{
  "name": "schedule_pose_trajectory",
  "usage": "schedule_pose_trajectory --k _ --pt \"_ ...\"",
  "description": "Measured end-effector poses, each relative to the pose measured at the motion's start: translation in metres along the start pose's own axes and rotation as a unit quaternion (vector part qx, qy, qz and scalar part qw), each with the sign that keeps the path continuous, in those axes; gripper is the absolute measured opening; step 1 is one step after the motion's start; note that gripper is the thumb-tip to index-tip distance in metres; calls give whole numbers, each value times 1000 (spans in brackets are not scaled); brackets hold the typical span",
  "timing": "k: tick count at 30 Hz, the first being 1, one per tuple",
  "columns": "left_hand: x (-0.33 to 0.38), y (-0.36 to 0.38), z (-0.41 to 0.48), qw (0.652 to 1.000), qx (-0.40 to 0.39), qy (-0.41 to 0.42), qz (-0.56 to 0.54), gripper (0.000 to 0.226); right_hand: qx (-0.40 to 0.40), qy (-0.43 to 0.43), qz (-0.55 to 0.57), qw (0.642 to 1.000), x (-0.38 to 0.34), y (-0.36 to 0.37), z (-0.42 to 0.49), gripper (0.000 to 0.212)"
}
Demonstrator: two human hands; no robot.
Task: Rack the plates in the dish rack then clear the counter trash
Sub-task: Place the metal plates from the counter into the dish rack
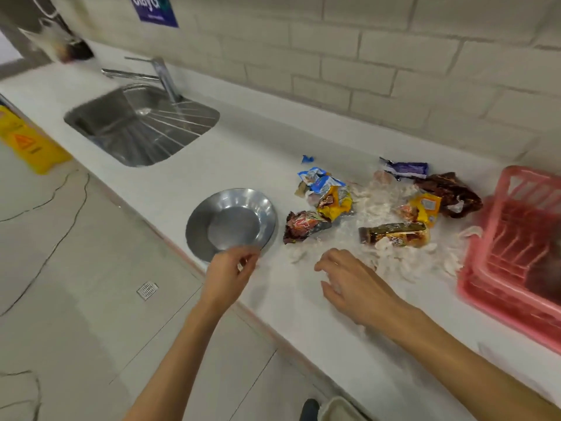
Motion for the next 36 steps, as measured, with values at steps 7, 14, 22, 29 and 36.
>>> schedule_pose_trajectory --k 7,14,22,29,36 --pt "-62 -6 30 973 -44 43 221 36 -38 -31 19 999 -26 27 18 33" --pt "-63 1 33 965 -61 91 237 17 -34 -15 39 999 -16 29 24 30" --pt "-34 -19 17 961 48 190 193 13 30 70 124 989 15 22 49 23" --pt "-5 -29 -6 954 68 241 165 29 42 269 480 834 18 66 103 34" --pt "6 -16 -29 965 30 229 123 26 79 299 584 750 8 82 114 32"
Point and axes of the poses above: each hand's wrist, its own z-axis towards the middle knuckle, its own y-axis out of the palm, x = y × z, the point moved 10 cm from there along z, towards the middle knuckle, and after that the axes turned 12 degrees about -y, right-handed, at the moved point
